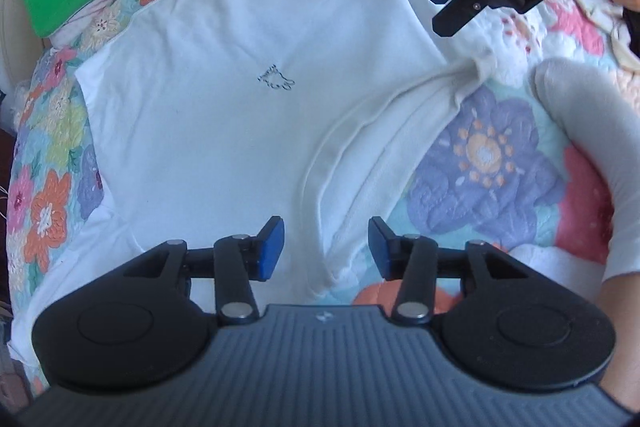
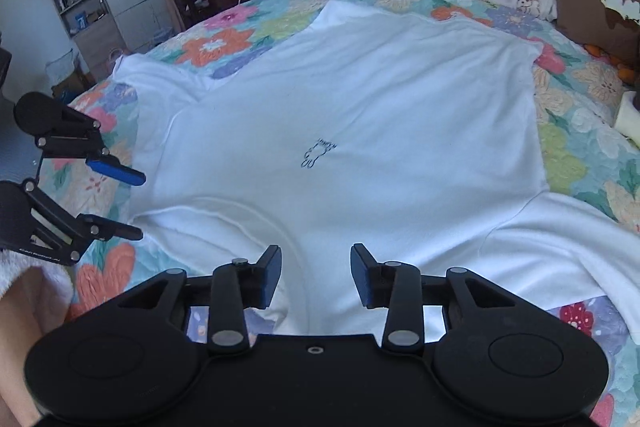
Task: Fold clothes
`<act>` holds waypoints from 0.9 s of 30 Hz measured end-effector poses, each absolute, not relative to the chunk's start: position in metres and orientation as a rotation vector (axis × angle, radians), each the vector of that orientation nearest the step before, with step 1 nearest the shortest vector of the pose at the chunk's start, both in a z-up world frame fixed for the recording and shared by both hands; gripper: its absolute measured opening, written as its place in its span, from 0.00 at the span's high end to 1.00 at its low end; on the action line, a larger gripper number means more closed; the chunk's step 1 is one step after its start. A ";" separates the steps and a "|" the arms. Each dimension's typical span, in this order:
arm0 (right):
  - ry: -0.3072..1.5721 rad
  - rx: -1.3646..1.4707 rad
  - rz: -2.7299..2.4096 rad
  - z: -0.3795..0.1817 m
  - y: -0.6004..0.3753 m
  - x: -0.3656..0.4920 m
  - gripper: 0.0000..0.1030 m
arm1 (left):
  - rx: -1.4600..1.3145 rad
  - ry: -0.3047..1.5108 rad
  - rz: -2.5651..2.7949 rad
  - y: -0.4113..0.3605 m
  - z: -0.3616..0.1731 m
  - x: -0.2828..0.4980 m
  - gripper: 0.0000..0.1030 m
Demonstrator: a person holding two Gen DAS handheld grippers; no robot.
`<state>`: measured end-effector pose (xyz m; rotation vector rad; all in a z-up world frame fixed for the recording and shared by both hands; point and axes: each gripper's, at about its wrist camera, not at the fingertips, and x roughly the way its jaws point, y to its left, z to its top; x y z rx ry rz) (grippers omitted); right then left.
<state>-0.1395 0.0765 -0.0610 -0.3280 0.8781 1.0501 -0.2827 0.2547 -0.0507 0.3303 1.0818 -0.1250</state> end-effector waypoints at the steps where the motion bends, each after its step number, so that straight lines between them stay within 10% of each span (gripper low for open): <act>1: 0.873 -0.322 1.031 -0.060 0.076 -0.134 0.57 | 0.300 1.069 -0.115 0.259 -0.047 -0.283 0.54; 15: 0.962 -0.128 0.908 -0.084 0.081 -0.061 0.57 | -0.049 1.019 0.101 0.315 -0.014 -0.258 0.32; 27: 0.829 -0.397 0.874 0.021 0.144 0.042 0.42 | 0.066 0.847 0.182 0.411 0.008 -0.153 0.24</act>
